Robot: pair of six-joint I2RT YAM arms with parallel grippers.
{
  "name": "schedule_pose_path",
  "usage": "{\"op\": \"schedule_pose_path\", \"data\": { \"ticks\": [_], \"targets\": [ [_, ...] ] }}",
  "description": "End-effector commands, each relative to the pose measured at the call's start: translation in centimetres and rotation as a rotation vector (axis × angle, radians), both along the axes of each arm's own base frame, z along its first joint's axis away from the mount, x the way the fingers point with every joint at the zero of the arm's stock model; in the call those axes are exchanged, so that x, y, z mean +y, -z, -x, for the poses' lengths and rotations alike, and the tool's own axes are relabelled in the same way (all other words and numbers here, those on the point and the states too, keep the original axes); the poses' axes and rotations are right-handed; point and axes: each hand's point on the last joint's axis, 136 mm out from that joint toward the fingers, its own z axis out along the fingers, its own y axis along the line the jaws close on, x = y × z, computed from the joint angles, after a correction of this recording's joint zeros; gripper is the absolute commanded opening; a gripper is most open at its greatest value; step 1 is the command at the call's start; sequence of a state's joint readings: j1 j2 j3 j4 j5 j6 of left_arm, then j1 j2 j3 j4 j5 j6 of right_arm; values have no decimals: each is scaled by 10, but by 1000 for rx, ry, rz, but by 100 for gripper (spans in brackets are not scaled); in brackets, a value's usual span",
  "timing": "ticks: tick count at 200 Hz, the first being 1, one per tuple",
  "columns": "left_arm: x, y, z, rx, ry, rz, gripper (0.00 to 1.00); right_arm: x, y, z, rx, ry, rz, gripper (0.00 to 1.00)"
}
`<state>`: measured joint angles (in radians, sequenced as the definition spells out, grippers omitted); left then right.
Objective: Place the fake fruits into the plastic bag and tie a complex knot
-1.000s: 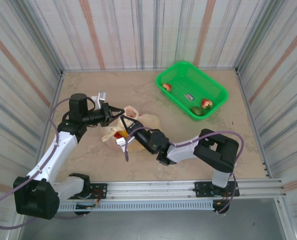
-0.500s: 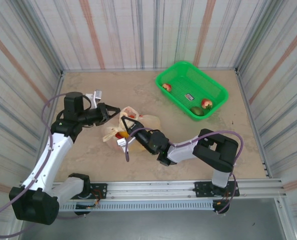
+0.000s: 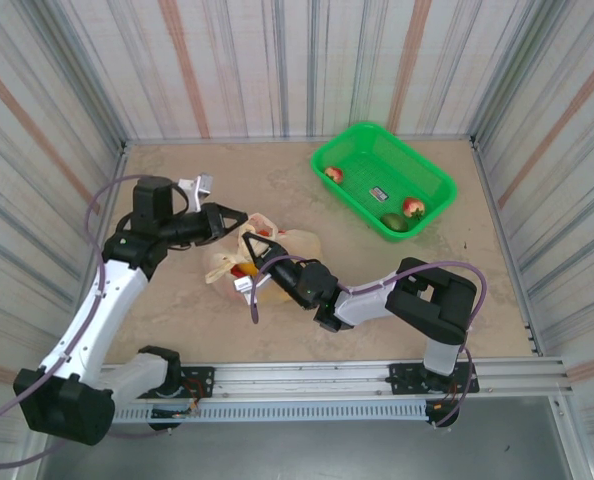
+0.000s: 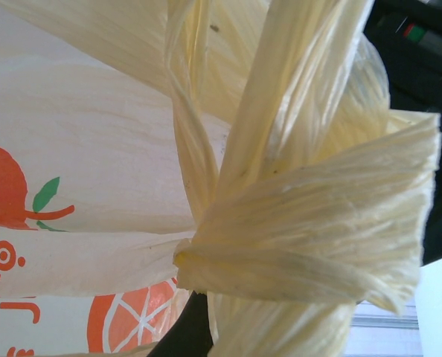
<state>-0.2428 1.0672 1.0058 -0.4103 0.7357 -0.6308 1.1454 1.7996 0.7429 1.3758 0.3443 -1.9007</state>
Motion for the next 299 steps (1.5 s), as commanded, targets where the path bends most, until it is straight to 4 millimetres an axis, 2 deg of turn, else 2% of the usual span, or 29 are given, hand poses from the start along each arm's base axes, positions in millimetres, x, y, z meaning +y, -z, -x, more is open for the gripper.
{"op": "schedule_pose_path", "data": {
  "ticks": [1,44,80,162,201,223,266,284,299],
  "targets": [
    [-12,-1,-7,-25,61,-2,21,0,-3,1,0,1,-26,0],
    [-17,9,-20,-13,74,-17,21,0,-1,1,1,0,-22,0],
    [-16,19,-23,4,70,-45,21,0,-2,2,0,1,-23,0],
    [-4,45,-19,48,32,-139,27,-1,-1,1,2,-1,-25,0],
    [-6,48,-13,78,48,-117,28,-1,-1,1,6,1,-23,0],
    [-16,43,-8,102,86,-35,23,-1,1,-1,9,2,-19,0],
    [-26,27,-3,123,135,76,6,-1,4,-3,15,9,-15,0],
    [-23,22,-3,111,125,79,0,-1,5,-4,17,9,-15,0],
    [-18,20,-6,100,102,82,0,-1,5,-4,18,9,-16,0]
  ]
}}
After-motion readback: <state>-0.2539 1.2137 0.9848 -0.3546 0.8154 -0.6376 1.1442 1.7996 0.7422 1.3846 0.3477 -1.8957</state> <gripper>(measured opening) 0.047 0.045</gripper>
